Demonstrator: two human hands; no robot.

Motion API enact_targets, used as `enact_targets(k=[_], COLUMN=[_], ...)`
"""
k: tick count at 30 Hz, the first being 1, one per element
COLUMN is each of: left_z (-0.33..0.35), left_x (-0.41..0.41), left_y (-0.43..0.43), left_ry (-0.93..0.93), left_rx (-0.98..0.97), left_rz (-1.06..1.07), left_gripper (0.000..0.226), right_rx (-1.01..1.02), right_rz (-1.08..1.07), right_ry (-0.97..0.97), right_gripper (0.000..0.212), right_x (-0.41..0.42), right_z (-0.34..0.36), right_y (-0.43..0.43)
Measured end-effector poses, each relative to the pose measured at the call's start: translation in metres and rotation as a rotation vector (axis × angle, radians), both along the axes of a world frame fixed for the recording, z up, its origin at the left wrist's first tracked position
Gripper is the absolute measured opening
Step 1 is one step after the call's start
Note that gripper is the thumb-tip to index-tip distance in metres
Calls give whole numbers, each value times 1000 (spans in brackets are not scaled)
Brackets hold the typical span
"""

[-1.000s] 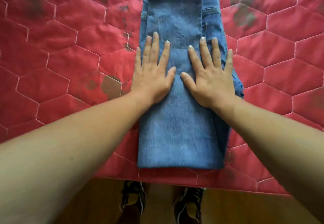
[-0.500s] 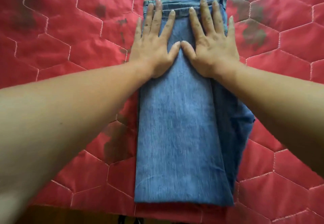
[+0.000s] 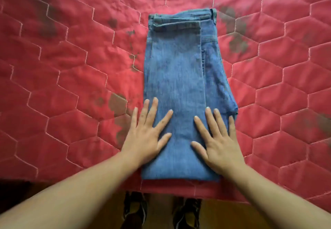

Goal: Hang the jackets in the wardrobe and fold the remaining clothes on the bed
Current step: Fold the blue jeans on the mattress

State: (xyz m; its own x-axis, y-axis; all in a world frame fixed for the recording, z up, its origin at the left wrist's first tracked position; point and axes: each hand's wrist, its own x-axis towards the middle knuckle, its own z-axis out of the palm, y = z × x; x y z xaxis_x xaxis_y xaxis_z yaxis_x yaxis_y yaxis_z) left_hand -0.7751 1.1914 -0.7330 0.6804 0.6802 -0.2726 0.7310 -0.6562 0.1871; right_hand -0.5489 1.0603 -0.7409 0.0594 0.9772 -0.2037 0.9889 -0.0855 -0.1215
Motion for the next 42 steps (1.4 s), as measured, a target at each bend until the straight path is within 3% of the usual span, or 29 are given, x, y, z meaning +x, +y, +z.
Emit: enact_targets(k=[6, 10, 14, 16, 20, 22, 24, 26, 30, 34, 36, 37, 39, 41, 42], left_z=[7, 39, 57, 65, 74, 79, 82, 85, 94, 100, 99, 100, 104, 106, 105], left_x=[1, -3, -17, -26, -44, -47, -46, -38, -22, -42, -53, -56, -52, -36, -23], left_y=[-7, -45, -59, -47, -19, -6, 3, 8, 36, 38, 29, 28, 37, 63, 80], left_ry=[-51, -353, -550, -603, -536, -512, -465, -478, -561, -421, -282, -227, -277, -441, -513], left_rx=[-70, -339, -738, -920, -1071, -900, -541, -314, -313, -225, -328, -446, -728, -751, -744], left_rz=[103, 661, 959, 962, 729, 501, 242, 93, 133, -383, -362, -210, 83, 240, 343], left_gripper=[66, 57, 51, 55, 62, 57, 45, 36, 27, 22, 18, 28, 34, 15, 17], right_rx=[-24, 32, -82, -187, -426, -308, -81, 153, 278, 114, -6, -97, -227, -196, -133], right_rz=[-133, -622, -967, -940, -754, -522, -94, 167, 136, 455, 531, 487, 168, -227, -395], right_ry=[51, 470, 783, 973, 1288, 1072, 560, 297, 303, 308, 368, 423, 666, 1011, 1104], right_gripper=[74, 63, 50, 55, 73, 65, 50, 36, 23, 32, 42, 47, 45, 22, 18], right_x=[-11, -49, -50, -29, 9, 20, 26, 29, 43, 30, 28, 30, 32, 35, 41], right_z=[12, 44, 63, 72, 84, 85, 87, 90, 103, 115, 119, 121, 129, 130, 126], right_y=[-3, -23, -34, -32, -26, -21, -13, -6, 11, 7, -1, -3, 10, 42, 65])
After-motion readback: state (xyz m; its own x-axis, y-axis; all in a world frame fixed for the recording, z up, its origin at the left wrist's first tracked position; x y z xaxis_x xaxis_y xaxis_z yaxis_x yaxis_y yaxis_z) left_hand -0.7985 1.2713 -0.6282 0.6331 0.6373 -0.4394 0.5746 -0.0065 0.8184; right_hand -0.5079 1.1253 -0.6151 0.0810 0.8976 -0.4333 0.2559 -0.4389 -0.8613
